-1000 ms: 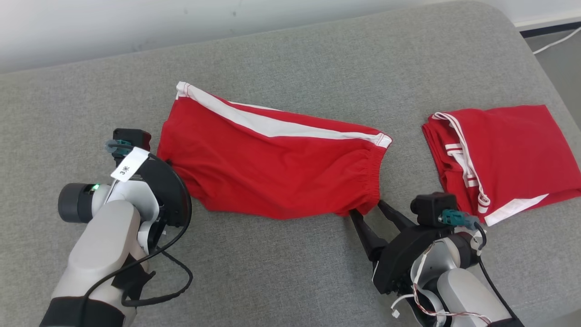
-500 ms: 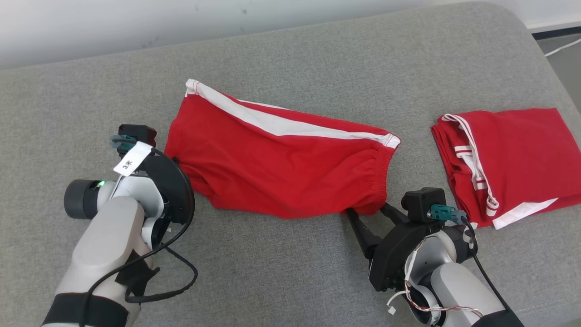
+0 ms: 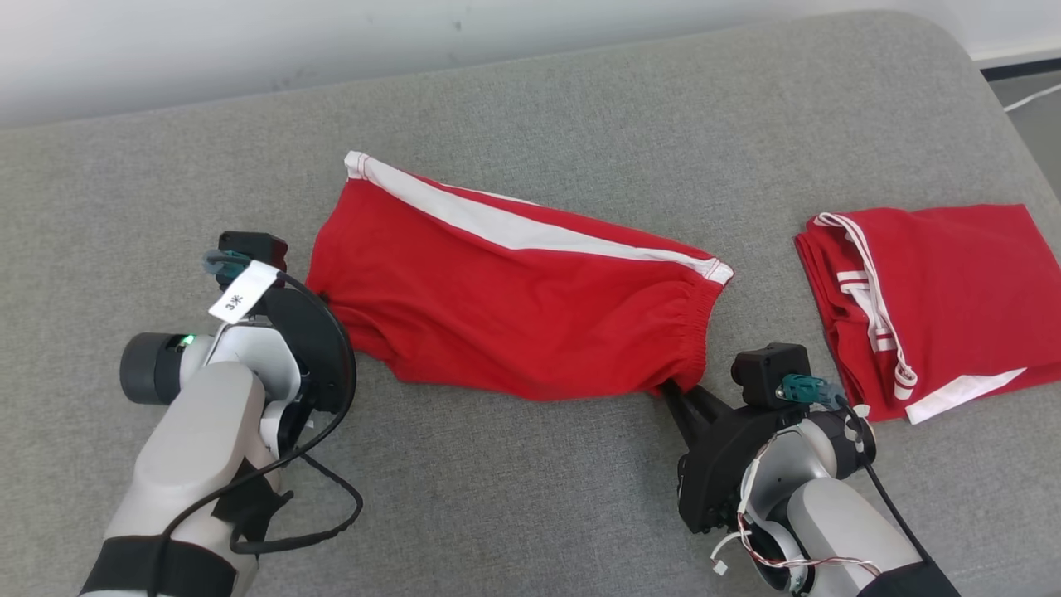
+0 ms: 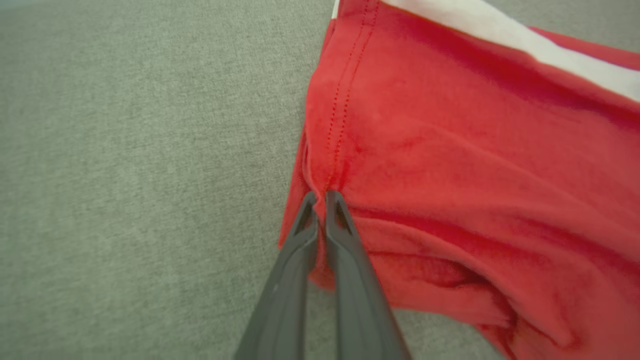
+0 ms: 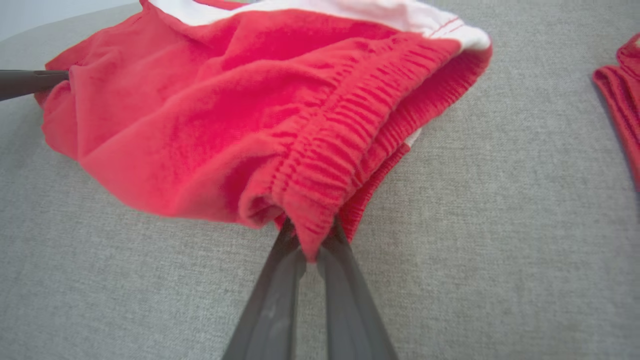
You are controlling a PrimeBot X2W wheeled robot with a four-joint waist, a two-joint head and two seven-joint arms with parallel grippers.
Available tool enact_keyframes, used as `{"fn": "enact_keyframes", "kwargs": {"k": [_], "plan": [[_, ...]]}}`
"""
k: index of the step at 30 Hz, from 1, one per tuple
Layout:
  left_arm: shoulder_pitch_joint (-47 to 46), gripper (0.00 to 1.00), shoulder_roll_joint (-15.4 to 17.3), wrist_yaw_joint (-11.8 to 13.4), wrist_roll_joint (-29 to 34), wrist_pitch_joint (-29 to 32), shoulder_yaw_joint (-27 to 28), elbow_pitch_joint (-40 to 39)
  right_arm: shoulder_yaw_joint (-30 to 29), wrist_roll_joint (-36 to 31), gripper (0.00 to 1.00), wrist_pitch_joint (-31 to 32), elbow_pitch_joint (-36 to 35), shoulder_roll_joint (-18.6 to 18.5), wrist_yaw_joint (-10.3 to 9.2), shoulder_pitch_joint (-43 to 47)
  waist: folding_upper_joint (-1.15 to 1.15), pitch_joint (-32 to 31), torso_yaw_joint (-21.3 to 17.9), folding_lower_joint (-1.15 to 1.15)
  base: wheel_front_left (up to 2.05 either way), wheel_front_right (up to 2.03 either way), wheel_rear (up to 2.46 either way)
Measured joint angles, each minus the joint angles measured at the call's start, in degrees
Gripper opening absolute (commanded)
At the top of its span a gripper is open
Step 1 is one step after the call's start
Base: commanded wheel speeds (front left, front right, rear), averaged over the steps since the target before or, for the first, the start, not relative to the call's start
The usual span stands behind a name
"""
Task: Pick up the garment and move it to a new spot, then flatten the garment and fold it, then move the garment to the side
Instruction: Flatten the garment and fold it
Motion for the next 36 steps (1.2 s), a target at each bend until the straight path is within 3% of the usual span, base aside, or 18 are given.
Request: {"fn": "enact_keyframes", "kwargs": {"k": [17,23,24,25,36], "plan": [[6.6,0.0,-1.5,-0.9,-0.7,-3.9,-0.2,0.0,-1.9,-0.1,0.0,-1.3,-2.9,-6.4,1.46,5.1,0.0,-4.1,4.6,0.0,0.0,0.0,0.0],[11.3,0.0,-1.5,-1.0,-1.2,-6.1,-0.4,-1.7,-2.0,0.3,0.0,-0.5,-6.7,-9.1,3.19,10.2,-0.01,-6.2,6.6,-0.01,0.0,0.0,0.0],[17.3,0.0,-0.3,-2.0,-2.2,-9.0,-0.6,-5.3,-1.8,3.1,0.0,1.2,-12.4,-10.5,4.99,14.5,-0.01,-8.3,8.1,-0.01,0.0,0.0,0.0],[18.4,0.0,-0.1,-2.0,-2.2,-9.3,-0.6,-6.0,-1.7,3.5,0.0,1.7,-13.5,-10.7,5.39,15.1,-0.01,-8.6,8.3,-0.01,0.0,0.0,0.0],[26.9,0.0,0.7,-1.9,-2.3,-11.9,-1.6,-14.4,-2.4,6.3,0.0,7.0,-18.9,-12.9,5.19,21.1,0.0,-8.7,9.8,-0.01,0.0,0.0,0.0]]}}
